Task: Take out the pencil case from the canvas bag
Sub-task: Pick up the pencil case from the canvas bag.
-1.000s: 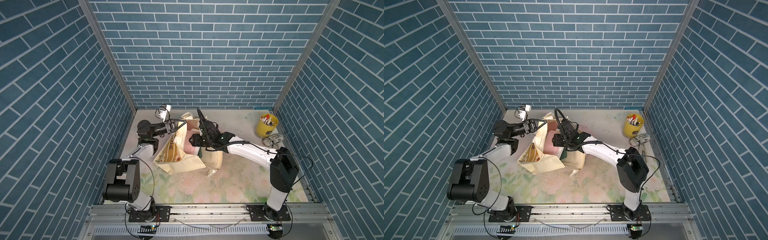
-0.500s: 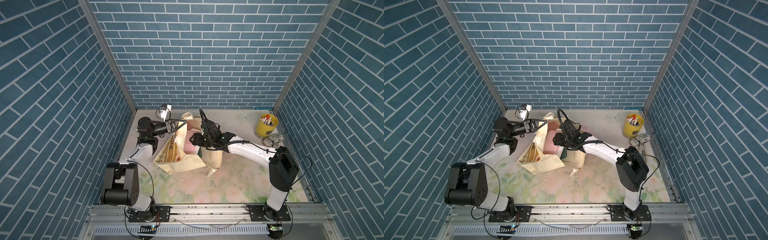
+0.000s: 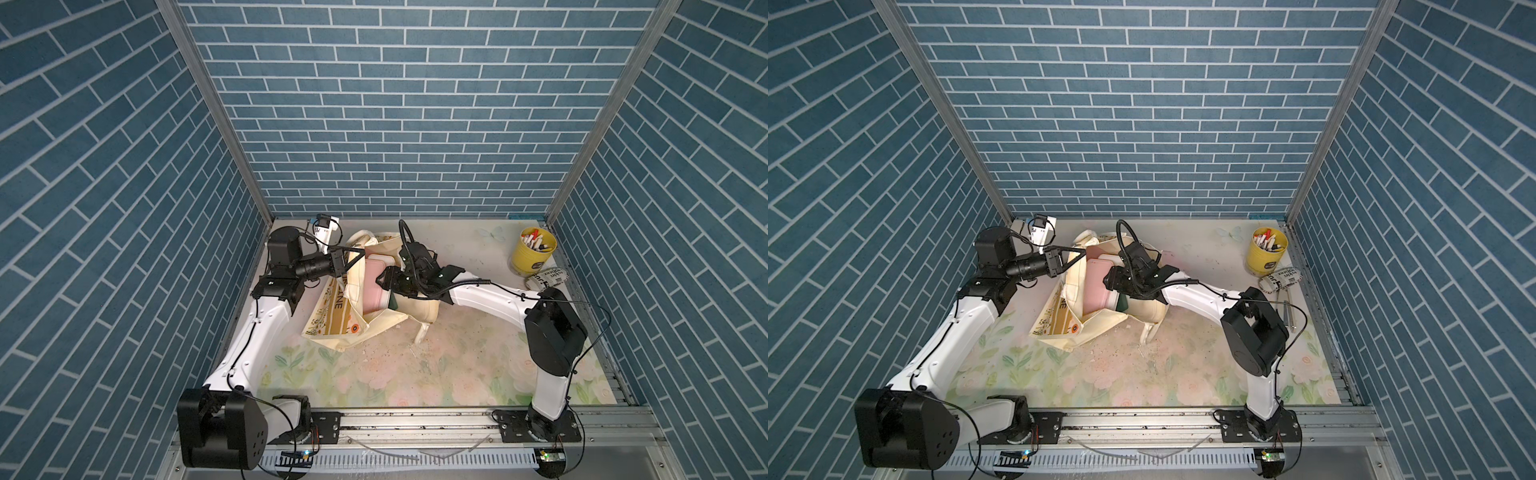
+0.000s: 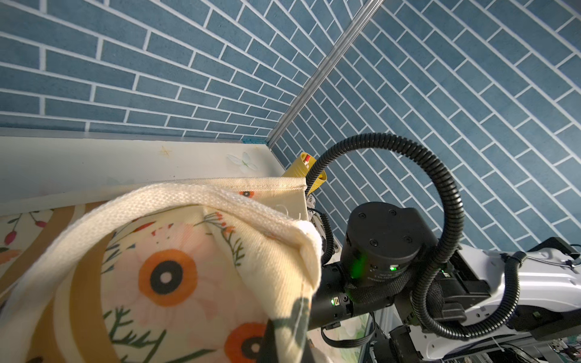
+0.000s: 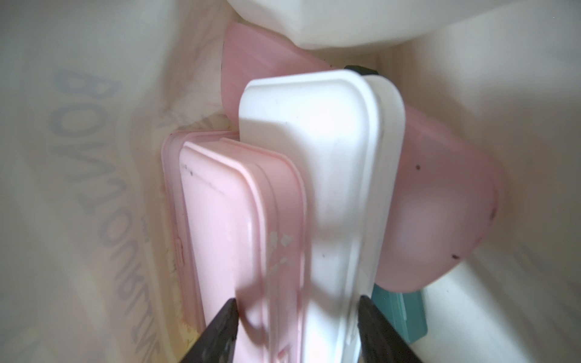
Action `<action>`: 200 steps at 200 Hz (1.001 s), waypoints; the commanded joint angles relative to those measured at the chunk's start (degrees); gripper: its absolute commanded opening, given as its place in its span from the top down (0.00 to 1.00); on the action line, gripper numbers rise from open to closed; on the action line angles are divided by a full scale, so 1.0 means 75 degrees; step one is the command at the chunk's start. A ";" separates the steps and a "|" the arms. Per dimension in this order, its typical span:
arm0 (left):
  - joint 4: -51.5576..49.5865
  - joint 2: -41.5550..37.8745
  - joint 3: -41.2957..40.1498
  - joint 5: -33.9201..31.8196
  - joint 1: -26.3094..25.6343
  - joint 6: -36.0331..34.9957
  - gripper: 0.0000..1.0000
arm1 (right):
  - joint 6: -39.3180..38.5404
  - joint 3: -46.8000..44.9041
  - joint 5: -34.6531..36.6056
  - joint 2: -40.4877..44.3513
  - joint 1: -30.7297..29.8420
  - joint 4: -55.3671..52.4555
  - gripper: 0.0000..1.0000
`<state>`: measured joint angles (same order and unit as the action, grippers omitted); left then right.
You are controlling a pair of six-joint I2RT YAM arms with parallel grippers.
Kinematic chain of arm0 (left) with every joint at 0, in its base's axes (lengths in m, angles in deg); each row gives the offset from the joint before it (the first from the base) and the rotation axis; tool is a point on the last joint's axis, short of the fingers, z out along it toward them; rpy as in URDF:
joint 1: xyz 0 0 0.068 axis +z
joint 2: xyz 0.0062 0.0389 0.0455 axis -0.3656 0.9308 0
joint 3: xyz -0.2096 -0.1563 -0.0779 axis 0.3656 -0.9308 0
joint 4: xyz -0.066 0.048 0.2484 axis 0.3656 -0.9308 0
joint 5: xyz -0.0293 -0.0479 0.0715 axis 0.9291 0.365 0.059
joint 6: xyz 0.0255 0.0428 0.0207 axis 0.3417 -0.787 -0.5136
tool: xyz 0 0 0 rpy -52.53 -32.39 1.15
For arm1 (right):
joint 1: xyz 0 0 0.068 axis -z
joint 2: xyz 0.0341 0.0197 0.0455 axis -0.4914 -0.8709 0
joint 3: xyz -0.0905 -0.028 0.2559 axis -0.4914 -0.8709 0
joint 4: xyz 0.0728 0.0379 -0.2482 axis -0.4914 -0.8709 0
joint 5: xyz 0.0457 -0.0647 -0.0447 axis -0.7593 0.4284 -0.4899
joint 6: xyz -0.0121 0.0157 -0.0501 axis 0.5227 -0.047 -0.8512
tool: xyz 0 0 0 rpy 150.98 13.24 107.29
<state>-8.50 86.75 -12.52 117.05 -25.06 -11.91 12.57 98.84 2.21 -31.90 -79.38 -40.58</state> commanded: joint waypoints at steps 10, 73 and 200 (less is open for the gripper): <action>0.0228 -0.0155 -0.0087 0.0664 -0.0010 -0.0098 1.00 | 0.0451 -0.0126 -0.0288 -0.0227 0.0115 0.0599 0.42; 0.1687 0.0007 -0.0287 0.1134 -0.0010 0.0719 1.00 | -0.0509 0.0173 0.0600 0.0175 -0.0099 -0.0109 0.44; 0.2464 0.0004 -0.0505 0.1276 -0.0010 0.1061 1.00 | -0.1517 0.0267 0.2121 0.0758 -0.0386 -0.0524 0.44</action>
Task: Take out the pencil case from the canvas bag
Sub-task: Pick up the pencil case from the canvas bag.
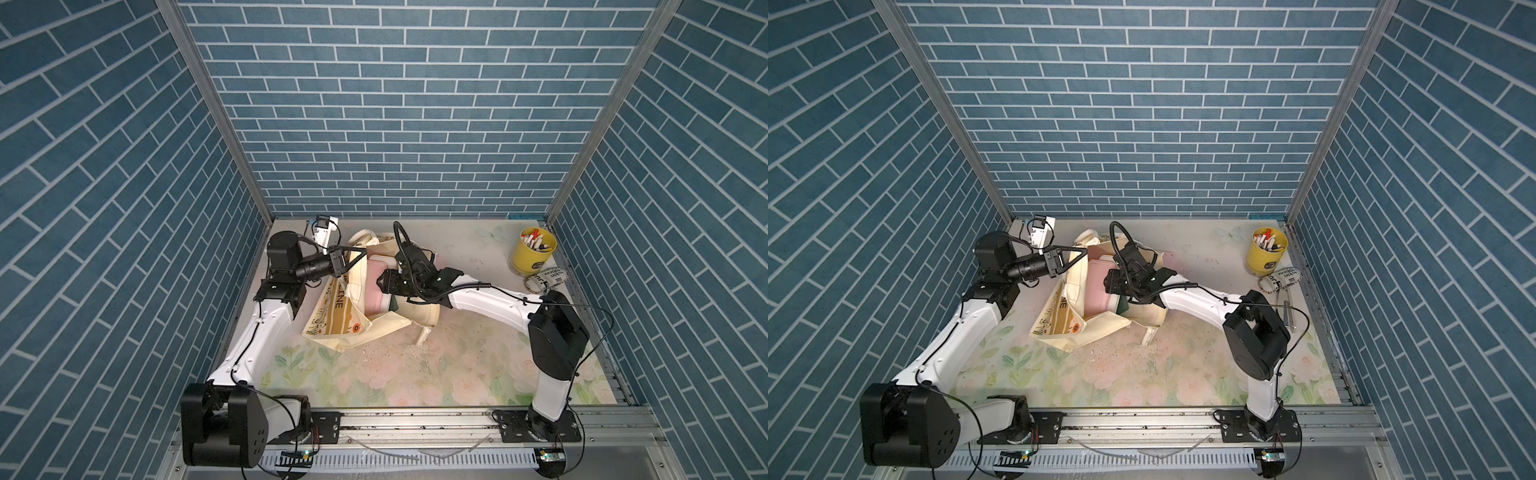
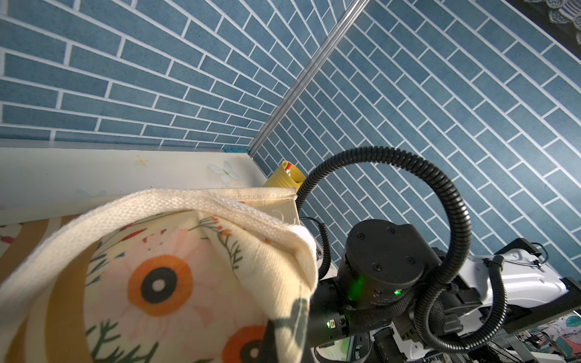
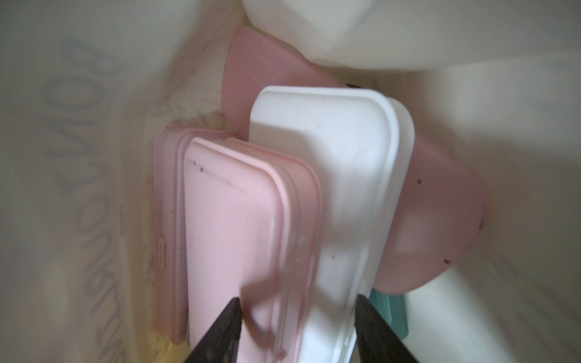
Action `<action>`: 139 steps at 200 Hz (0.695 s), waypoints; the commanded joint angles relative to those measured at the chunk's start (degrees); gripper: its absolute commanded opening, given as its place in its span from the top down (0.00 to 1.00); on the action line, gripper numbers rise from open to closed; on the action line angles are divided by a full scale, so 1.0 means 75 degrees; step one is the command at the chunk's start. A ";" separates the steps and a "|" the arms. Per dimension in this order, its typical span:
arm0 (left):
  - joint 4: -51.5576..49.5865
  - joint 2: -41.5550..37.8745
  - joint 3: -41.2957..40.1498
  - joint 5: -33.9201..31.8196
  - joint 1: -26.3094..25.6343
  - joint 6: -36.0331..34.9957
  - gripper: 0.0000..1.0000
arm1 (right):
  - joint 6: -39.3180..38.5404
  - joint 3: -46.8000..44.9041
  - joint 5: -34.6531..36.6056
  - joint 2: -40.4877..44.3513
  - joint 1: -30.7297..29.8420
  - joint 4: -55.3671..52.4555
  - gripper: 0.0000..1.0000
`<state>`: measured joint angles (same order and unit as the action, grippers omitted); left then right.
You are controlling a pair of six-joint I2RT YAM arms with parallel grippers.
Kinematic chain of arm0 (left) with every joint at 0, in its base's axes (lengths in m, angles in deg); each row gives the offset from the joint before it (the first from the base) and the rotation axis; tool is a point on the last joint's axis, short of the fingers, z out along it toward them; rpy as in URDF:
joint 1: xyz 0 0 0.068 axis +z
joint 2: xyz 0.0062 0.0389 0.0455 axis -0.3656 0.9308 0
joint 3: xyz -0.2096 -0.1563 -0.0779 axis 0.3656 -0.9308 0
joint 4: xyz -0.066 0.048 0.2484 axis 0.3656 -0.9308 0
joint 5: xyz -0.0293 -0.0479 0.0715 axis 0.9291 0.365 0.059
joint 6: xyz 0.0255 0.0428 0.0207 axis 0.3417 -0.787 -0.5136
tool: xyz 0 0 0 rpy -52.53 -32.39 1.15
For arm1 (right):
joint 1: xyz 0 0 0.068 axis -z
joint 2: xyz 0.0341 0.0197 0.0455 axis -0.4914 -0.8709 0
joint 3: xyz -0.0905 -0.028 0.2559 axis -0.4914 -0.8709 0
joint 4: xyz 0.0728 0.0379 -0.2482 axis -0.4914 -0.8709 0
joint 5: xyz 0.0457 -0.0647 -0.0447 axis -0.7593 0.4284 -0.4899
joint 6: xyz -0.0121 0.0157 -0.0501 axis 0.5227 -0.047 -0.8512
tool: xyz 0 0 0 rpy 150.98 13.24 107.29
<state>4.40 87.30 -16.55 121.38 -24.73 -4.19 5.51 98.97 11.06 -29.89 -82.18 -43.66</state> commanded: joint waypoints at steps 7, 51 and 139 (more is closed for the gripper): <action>0.0759 -0.0069 0.0036 0.0704 -0.0052 0.0031 1.00 | -0.0599 0.0189 0.1002 0.0544 -0.0027 -0.0073 0.44; 0.0762 -0.0066 -0.0017 0.0722 -0.0054 0.0000 1.00 | -0.0571 0.0091 0.0987 0.0542 -0.0033 0.0088 0.44; 0.0723 0.0048 0.0011 0.0653 -0.0054 -0.0068 1.00 | -0.0529 -0.0487 0.1711 0.1114 -0.0068 0.0482 0.45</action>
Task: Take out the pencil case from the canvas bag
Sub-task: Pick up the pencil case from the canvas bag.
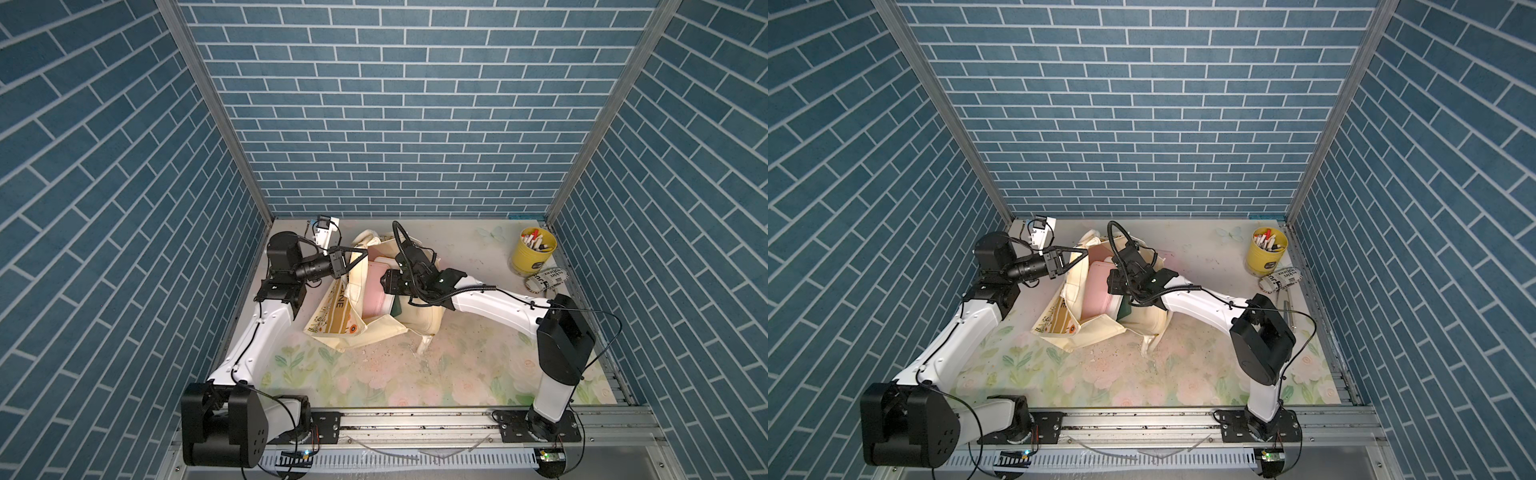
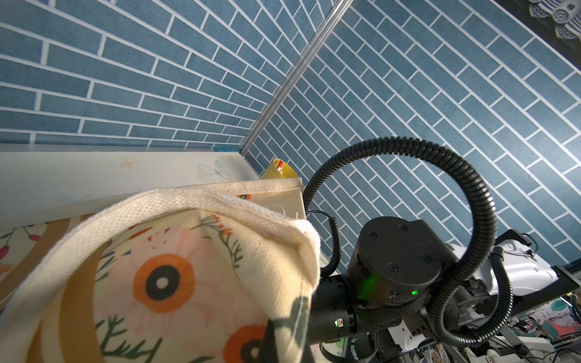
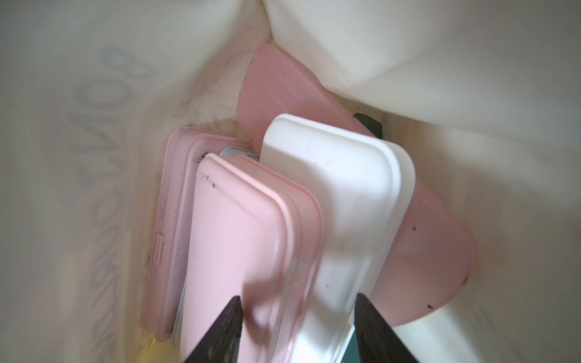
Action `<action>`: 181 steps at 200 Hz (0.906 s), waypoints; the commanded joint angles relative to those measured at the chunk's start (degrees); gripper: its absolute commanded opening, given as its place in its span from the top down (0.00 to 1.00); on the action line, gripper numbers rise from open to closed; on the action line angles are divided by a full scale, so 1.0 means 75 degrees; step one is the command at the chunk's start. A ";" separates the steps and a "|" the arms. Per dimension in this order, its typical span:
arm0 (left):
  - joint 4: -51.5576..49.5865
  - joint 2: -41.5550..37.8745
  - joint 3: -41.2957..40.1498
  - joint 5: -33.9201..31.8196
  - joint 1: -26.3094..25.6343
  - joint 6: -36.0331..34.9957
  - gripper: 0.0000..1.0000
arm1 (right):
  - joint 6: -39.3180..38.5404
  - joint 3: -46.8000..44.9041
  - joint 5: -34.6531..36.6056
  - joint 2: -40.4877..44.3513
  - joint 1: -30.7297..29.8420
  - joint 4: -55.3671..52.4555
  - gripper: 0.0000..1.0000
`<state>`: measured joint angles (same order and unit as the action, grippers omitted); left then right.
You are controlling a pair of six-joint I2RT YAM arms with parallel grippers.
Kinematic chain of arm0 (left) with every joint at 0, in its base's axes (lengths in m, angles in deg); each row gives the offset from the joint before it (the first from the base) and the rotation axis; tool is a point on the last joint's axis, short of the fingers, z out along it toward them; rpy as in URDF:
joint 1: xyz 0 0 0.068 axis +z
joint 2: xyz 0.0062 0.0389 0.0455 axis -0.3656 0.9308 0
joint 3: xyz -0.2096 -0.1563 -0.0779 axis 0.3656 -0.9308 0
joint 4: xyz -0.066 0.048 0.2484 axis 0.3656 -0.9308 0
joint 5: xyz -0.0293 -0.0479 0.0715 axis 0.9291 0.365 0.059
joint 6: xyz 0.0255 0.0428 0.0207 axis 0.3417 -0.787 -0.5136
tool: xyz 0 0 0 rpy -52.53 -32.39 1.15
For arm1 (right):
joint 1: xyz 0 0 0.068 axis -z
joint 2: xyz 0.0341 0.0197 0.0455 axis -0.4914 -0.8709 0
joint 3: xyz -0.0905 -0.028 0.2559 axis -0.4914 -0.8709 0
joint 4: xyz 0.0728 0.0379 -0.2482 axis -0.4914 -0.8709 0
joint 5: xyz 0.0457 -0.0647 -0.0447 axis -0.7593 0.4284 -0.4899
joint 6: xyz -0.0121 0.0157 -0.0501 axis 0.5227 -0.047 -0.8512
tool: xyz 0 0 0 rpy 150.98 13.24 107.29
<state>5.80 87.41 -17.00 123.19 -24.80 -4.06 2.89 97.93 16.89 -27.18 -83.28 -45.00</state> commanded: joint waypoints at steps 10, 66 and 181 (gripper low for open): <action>0.0467 0.0056 0.0096 0.0393 -0.0045 -0.0141 1.00 | -0.0180 -0.0371 0.0873 0.0758 0.0076 0.0703 0.46; 0.0330 0.0028 0.0132 0.0375 -0.0045 -0.0223 1.00 | 0.0152 -0.0134 0.0052 0.0212 0.0093 0.0807 0.46; 0.0456 0.0003 0.0044 0.0385 -0.0077 -0.0171 1.00 | 0.1897 -0.0367 -0.2383 -0.0808 0.0514 0.2428 0.46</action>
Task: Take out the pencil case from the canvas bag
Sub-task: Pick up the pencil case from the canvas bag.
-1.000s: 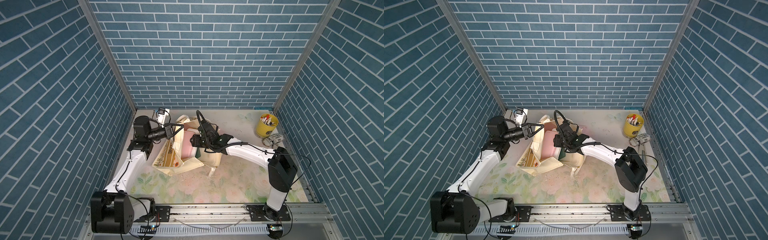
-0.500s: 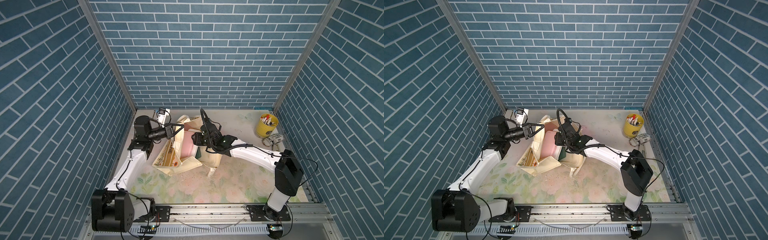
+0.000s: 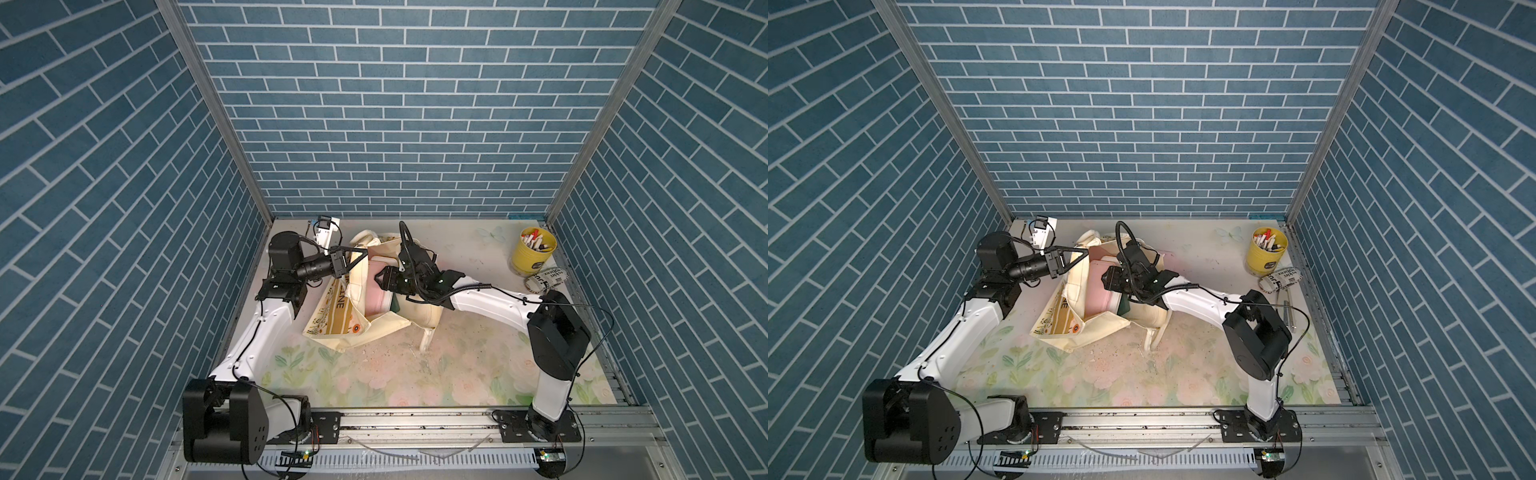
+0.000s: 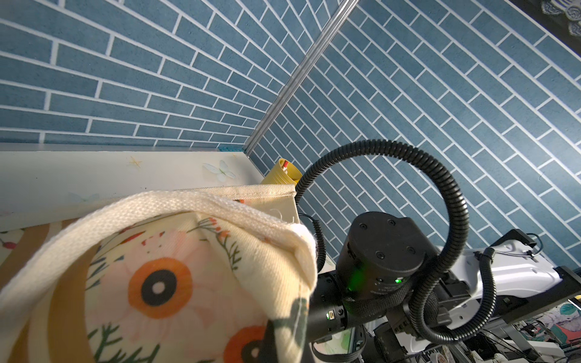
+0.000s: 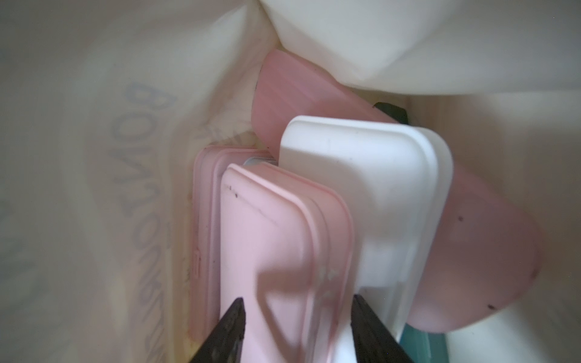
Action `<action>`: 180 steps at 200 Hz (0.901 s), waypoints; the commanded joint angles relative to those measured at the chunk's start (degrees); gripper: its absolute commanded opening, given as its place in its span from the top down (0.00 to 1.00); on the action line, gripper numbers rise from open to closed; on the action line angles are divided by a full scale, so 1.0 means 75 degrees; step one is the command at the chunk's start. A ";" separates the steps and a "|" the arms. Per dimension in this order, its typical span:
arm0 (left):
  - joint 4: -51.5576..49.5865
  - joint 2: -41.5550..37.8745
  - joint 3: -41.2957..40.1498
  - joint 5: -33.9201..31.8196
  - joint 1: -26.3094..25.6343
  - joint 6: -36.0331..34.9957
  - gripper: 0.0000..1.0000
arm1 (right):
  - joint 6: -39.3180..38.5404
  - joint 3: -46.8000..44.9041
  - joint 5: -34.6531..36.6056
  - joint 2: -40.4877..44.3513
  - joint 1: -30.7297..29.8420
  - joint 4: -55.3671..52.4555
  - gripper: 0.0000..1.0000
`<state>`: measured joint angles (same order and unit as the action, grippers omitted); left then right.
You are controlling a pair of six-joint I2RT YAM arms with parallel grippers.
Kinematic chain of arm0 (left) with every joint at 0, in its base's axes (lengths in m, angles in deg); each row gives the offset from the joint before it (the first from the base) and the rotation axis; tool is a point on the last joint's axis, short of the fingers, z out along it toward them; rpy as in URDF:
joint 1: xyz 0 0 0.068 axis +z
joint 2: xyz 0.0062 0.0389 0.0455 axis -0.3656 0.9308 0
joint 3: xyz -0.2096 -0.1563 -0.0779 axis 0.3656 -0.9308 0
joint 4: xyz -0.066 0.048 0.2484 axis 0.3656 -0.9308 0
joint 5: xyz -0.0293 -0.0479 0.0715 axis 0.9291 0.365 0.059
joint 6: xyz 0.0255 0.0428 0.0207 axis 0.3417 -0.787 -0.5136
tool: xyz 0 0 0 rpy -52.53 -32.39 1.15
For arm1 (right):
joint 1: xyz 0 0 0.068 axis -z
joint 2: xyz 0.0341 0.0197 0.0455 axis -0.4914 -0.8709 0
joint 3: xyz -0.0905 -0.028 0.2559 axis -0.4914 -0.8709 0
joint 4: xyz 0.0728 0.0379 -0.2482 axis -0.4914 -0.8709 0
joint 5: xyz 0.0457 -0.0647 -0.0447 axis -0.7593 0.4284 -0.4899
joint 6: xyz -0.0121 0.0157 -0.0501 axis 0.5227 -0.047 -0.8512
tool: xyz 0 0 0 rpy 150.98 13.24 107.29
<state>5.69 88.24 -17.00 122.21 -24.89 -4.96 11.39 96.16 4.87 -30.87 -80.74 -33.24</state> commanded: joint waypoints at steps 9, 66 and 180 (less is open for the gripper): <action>0.0511 -0.0099 0.0038 0.0518 -0.0068 -0.0023 1.00 | 0.0816 -0.0143 -0.0949 -0.0353 0.0183 0.1090 0.46; 0.0706 -0.0065 0.0009 0.0551 -0.0092 0.0104 1.00 | 0.0825 -0.0230 -0.1413 -0.0399 0.0197 0.1926 0.47; 0.1407 0.0075 -0.0020 0.0737 -0.0104 0.0522 1.00 | 0.1029 0.0186 -0.2020 -0.0922 0.0194 0.2024 0.47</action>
<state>9.88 89.22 -17.49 122.34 -24.87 -2.01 16.68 95.61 -8.37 -36.18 -79.56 -18.64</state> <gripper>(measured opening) 0.057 0.530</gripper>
